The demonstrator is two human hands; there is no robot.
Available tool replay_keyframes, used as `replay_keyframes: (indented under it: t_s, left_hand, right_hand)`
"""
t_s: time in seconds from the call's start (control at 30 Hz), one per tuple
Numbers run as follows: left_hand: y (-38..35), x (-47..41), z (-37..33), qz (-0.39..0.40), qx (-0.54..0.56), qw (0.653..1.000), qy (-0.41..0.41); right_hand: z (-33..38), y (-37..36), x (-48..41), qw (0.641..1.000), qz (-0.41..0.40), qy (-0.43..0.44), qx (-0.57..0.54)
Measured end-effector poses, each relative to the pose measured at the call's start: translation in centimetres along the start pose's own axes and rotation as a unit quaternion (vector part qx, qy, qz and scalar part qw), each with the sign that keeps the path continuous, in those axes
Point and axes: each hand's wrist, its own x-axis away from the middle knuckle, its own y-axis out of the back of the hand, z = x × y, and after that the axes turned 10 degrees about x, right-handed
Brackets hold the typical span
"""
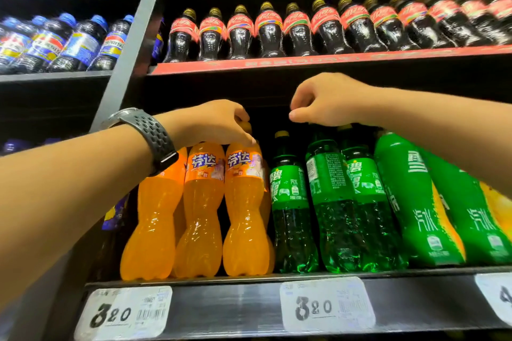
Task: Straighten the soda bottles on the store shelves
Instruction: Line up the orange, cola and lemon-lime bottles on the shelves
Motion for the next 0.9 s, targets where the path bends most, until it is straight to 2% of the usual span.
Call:
replay_keyframes:
  t_s: [0.1, 0.23, 0.33, 0.43, 0.5, 0.63, 0.9]
  left_hand:
    - [0.3, -0.1, -0.1, -0.012, 0.009, 1.0, 0.011]
    - [1.0, 0.1, 0.9, -0.047, -0.117, 0.992, 0.014]
    - [1.2, 0.8, 1.5, -0.024, -0.134, 0.99, 0.037]
    - [1.3, 1.5, 1.9, -0.013, -0.108, 0.993, 0.036]
    - [1.8, 1.8, 1.9, -0.014, -0.073, 0.996, 0.041]
    - [2.8, 1.9, 1.7, 0.01, -0.021, 0.998, 0.052]
    - [2.8, 2.3, 2.6, 0.015, 0.028, 0.999, 0.045]
  right_hand:
    - [-1.9, 0.5, 0.2, 0.999, -0.001, -0.015, 0.037]
    - [-2.5, -0.1, 0.5, 0.998, 0.013, -0.03, 0.05]
    - [-1.1, -0.8, 0.9, 1.0, -0.003, -0.021, 0.016]
    - [2.1, -1.8, 1.1, 0.999, -0.021, 0.017, -0.033]
    - [4.4, -2.9, 1.1, 0.998, 0.014, 0.034, -0.048]
    - [7.2, -4.8, 0.6, 0.994, 0.084, 0.017, -0.073]
    - [8.1, -5.3, 0.4, 0.994, 0.075, -0.022, -0.079]
